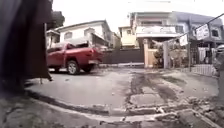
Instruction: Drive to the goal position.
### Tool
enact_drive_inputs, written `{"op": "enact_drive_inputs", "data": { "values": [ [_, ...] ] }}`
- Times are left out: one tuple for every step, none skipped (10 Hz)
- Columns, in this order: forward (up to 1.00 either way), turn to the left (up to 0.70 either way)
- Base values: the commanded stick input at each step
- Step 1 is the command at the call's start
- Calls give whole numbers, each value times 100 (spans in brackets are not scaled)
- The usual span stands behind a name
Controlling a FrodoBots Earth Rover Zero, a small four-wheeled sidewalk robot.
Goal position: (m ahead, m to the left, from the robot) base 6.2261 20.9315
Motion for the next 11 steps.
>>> {"op": "enact_drive_inputs", "data": {
  "values": [
    [30,0],
    [30,0],
    [30,0],
    [30,0],
    [30,0],
    [30,0],
    [30,0],
    [30,0],
    [30,0],
    [30,0],
    [30,0]
  ]
}}
